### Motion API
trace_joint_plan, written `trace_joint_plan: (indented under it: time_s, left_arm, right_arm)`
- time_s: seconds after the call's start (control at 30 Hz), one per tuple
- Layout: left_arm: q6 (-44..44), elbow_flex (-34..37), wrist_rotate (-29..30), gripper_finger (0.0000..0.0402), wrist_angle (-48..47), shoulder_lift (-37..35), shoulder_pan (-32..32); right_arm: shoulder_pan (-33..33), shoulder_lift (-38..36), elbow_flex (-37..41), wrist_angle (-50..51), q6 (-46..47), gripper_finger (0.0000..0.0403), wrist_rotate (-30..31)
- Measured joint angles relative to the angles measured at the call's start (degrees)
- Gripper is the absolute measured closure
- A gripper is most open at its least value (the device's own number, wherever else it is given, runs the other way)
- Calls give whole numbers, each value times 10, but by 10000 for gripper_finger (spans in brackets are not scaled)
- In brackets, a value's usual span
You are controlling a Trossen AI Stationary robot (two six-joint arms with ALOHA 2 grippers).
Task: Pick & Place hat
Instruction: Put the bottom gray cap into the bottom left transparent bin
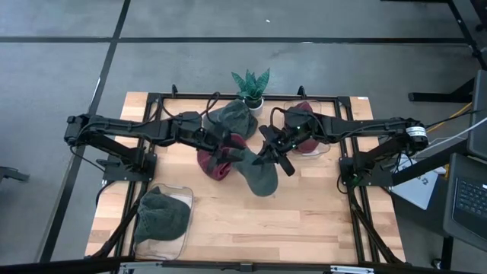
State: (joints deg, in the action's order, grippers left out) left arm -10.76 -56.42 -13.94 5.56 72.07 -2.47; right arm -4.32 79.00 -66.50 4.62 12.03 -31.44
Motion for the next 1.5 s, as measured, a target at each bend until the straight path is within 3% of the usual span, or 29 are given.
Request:
trace_joint_plan:
  time_s: [0.33, 0.57, 1.03, 1.27, 1.5]
  left_arm:
    - [11, 0, -15, 203, 7, -1, -17]
    - [-9, 0, -76, 203, 8, 17, -18]
    - [-67, 0, -120, 209, 62, 56, -18]
    - [-106, 0, -174, 285, 62, 55, -18]
    - [-113, 0, -179, 385, 32, 55, -18]
  right_arm:
    - [0, 0, 0, 0, 2, 398, -3]
    - [0, 0, 0, -23, 1, 398, -3]
    - [0, 0, 0, -28, 6, 398, -3]
    - [0, 0, 0, -26, 1, 393, 1]
    - [0, 0, 0, -26, 9, 370, 8]
